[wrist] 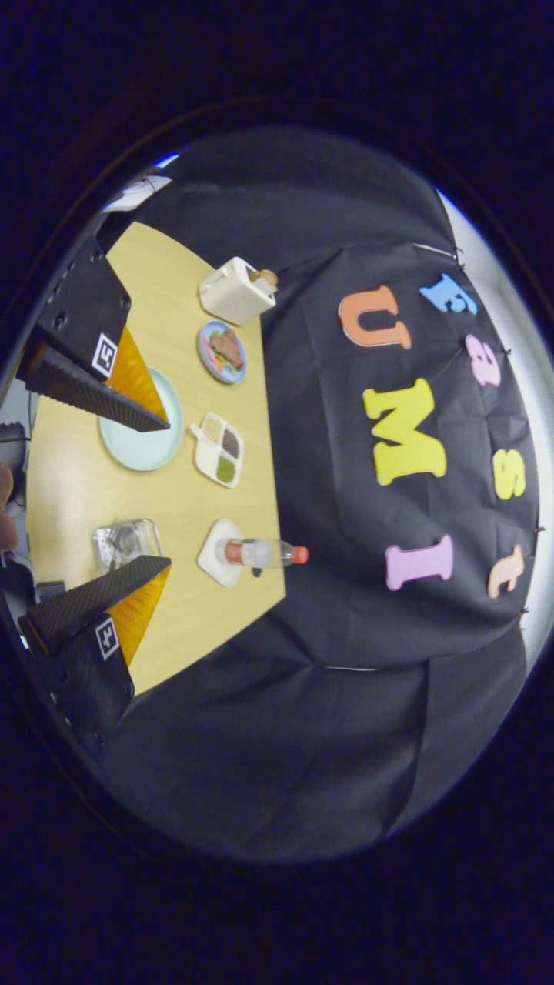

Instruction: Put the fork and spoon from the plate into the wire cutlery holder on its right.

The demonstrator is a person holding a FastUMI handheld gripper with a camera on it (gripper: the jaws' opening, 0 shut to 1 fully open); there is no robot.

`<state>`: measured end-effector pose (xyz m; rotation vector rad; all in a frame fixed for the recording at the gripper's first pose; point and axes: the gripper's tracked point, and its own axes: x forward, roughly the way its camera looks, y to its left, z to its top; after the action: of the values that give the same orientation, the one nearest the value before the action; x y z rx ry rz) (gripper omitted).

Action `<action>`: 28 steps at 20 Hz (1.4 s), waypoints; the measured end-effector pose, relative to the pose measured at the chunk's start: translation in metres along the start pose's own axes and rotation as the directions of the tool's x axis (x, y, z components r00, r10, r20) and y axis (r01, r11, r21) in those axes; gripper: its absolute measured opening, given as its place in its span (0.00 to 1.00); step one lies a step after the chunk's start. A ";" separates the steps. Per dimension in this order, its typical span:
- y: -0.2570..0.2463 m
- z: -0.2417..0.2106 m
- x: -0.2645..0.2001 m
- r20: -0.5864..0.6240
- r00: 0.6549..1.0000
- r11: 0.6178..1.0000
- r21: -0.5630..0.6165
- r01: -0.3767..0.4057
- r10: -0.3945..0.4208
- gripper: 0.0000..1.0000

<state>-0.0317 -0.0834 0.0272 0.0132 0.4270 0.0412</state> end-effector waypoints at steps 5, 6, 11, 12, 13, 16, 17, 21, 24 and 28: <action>0.042 0.009 -0.037 0.270 0.961 0.998 -0.003 -0.058 0.056 0.96; 0.052 0.009 -0.044 0.309 0.949 0.998 -0.022 -0.061 0.065 0.96; 0.091 0.000 -0.068 0.411 0.907 0.995 -0.076 -0.069 0.094 0.96; 0.097 0.002 -0.067 0.420 0.902 0.994 -0.079 -0.073 0.099 0.96; 0.103 0.004 -0.070 0.433 0.896 0.994 -0.090 -0.068 0.101 0.96; 0.111 0.012 -0.082 0.477 0.874 0.994 -0.093 -0.050 0.088 0.96; 0.112 0.013 -0.084 0.485 0.870 0.995 -0.093 -0.043 0.083 0.96; 0.120 0.014 -0.087 0.469 0.878 0.995 -0.051 -0.082 0.097 0.96; 0.123 0.020 -0.091 0.480 0.872 0.996 -0.036 -0.087 0.094 0.96; 0.132 0.019 -0.091 0.482 0.871 0.996 -0.051 -0.079 0.094 0.96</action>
<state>-0.1112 0.0446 0.0846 0.0131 -0.0796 0.1300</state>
